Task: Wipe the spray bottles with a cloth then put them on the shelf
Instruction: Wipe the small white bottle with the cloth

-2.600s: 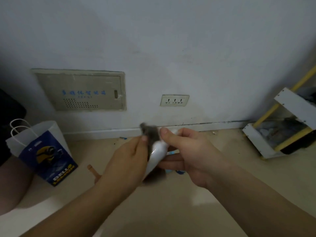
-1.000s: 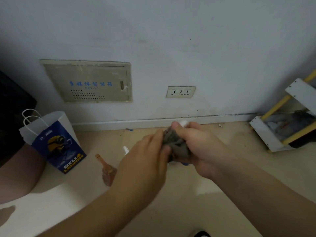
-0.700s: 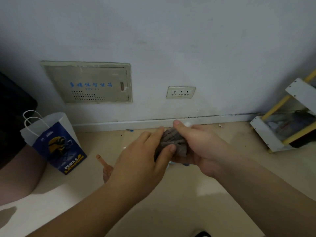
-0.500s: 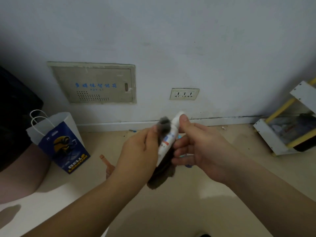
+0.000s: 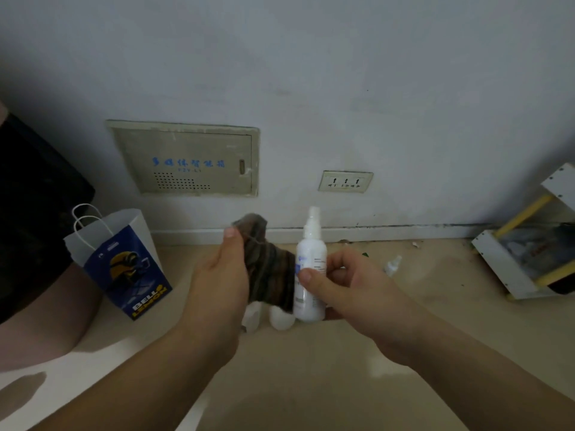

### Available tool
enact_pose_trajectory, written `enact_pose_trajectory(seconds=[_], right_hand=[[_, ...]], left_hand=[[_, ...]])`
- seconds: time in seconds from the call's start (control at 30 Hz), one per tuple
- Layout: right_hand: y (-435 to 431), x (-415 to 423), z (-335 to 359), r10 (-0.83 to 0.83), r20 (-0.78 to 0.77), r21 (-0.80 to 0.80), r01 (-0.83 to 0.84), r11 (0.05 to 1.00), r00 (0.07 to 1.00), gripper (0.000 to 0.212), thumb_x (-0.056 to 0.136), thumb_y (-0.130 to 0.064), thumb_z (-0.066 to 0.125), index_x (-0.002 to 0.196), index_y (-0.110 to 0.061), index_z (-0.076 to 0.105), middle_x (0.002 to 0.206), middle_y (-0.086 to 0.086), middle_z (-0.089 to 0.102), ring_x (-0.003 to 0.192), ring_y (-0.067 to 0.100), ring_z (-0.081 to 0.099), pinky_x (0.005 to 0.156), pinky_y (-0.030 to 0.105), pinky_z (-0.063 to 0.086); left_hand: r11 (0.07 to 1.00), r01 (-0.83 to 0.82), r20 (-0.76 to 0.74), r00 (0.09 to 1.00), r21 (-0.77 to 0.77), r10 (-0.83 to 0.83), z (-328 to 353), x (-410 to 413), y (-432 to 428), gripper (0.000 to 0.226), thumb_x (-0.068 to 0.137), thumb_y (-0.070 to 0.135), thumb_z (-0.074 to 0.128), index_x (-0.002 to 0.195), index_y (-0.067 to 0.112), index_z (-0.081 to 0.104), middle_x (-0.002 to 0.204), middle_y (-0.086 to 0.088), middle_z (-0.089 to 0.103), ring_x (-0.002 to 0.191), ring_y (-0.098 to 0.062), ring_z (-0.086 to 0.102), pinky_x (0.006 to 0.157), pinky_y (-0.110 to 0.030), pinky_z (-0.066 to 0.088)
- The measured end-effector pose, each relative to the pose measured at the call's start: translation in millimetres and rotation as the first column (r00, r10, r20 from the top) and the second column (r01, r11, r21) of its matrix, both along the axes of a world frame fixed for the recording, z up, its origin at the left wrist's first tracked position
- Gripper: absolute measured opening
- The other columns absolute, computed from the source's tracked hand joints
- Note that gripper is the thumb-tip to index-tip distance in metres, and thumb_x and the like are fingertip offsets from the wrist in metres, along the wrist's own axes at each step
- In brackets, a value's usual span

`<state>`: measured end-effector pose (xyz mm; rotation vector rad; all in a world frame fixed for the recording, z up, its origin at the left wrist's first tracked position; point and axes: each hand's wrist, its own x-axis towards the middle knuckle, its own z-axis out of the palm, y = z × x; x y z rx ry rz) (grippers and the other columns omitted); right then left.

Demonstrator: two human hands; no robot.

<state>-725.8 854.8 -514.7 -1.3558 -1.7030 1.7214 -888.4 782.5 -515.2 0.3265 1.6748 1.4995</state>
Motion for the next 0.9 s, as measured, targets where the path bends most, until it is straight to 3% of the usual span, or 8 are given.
enact_pose_trajectory(seconds=[0.1, 0.23, 0.3, 0.37, 0.43, 0.53, 0.73, 0.9], right_hand=[[-4, -2, -3, 0.067, -0.024, 0.059, -0.065, 0.996, 0.997, 0.031, 0.090, -0.036, 0.079, 0.117, -0.026, 0.067, 0.104, 0.003, 0.079, 0.098, 0.022, 0.077, 0.090, 0.054, 0.062], [-14, -10, -8, 0.123, -0.018, 0.283, -0.113, 0.952, 0.992, 0.021, 0.093, -0.016, 0.071, 0.107, -0.031, 0.065, 0.085, -0.014, 0.076, 0.079, 0.004, 0.074, 0.068, 0.029, 0.063], [-16, -11, -10, 0.126, 0.061, 0.361, -0.140, 0.922, 0.990, 0.020, 0.091, -0.020, 0.076, 0.088, -0.027, 0.058, 0.068, -0.017, 0.068, 0.060, 0.000, 0.064, 0.053, 0.019, 0.049], [-17, -10, -12, 0.128, 0.150, 0.409, -0.179, 0.895, 0.980, 0.032, 0.085, -0.034, 0.082, 0.081, -0.026, 0.052, 0.064, -0.012, 0.062, 0.057, 0.011, 0.061, 0.050, 0.030, 0.048], [-16, -10, -12, 0.125, 0.214, 0.422, -0.207, 0.883, 0.969, 0.032, 0.083, -0.035, 0.082, 0.080, -0.026, 0.051, 0.064, -0.012, 0.060, 0.057, 0.015, 0.060, 0.053, 0.039, 0.051], [-12, -7, -9, 0.117, 0.214, 0.407, -0.198, 0.892, 0.970, 0.018, 0.085, -0.023, 0.076, 0.088, -0.022, 0.058, 0.064, -0.016, 0.063, 0.053, 0.004, 0.059, 0.050, 0.028, 0.048], [-12, -6, -5, 0.162, 0.246, 0.371, -0.248, 0.895, 0.956, 0.035, 0.075, -0.047, 0.082, 0.089, -0.026, 0.058, 0.073, -0.002, 0.065, 0.063, 0.020, 0.067, 0.051, 0.031, 0.051], [-3, 2, -4, 0.167, 0.399, 0.391, -0.332, 0.858, 0.902, 0.034, 0.081, -0.045, 0.084, 0.103, -0.036, 0.060, 0.088, -0.007, 0.063, 0.073, 0.009, 0.061, 0.059, 0.022, 0.051]], left_hand=[[0.986, 0.149, -0.134, 0.981, 0.081, -0.137, 8, 16, -7, 0.043, 0.102, 0.059, 0.037, 0.090, 0.038, 0.072, 0.099, 0.003, 0.072, 0.100, -0.015, 0.067, 0.098, -0.046, 0.051], [0.925, 0.369, -0.270, 0.903, 0.092, -0.334, 2, 38, -8, 0.024, 0.107, 0.040, 0.037, 0.124, 0.039, 0.054, 0.106, 0.025, 0.064, 0.092, 0.029, 0.055, 0.088, 0.008, 0.032], [0.936, 0.346, -0.171, 0.928, 0.071, -0.330, -3, 29, 0, 0.027, 0.105, 0.049, 0.040, 0.118, 0.037, 0.061, 0.103, 0.016, 0.073, 0.099, 0.006, 0.067, 0.090, -0.014, 0.051], [0.955, 0.291, -0.029, 0.957, 0.063, -0.290, -4, 22, 5, 0.033, 0.104, 0.053, 0.043, 0.111, 0.031, 0.067, 0.101, 0.004, 0.077, 0.097, -0.013, 0.073, 0.088, -0.035, 0.059], [0.967, 0.246, -0.006, 0.969, 0.063, -0.246, -9, 28, 3, 0.032, 0.104, 0.051, 0.044, 0.112, 0.029, 0.066, 0.102, 0.003, 0.076, 0.097, -0.011, 0.072, 0.084, -0.032, 0.058], [0.979, 0.203, -0.056, 0.978, 0.021, -0.201, -14, 51, -11, 0.022, 0.106, 0.043, 0.044, 0.115, 0.033, 0.061, 0.101, 0.009, 0.074, 0.082, 0.007, 0.069, 0.064, -0.011, 0.051], [0.985, 0.157, -0.071, 0.986, 0.066, -0.152, -4, 24, -6, 0.036, 0.107, 0.046, 0.040, 0.105, 0.029, 0.072, 0.092, 0.007, 0.078, 0.093, -0.017, 0.074, 0.090, -0.049, 0.059], [0.995, 0.063, 0.083, 0.994, 0.074, -0.069, 17, -26, 10, 0.036, 0.103, 0.054, 0.046, 0.106, 0.035, 0.076, 0.103, 0.003, 0.077, 0.106, -0.021, 0.070, 0.103, -0.051, 0.051]])
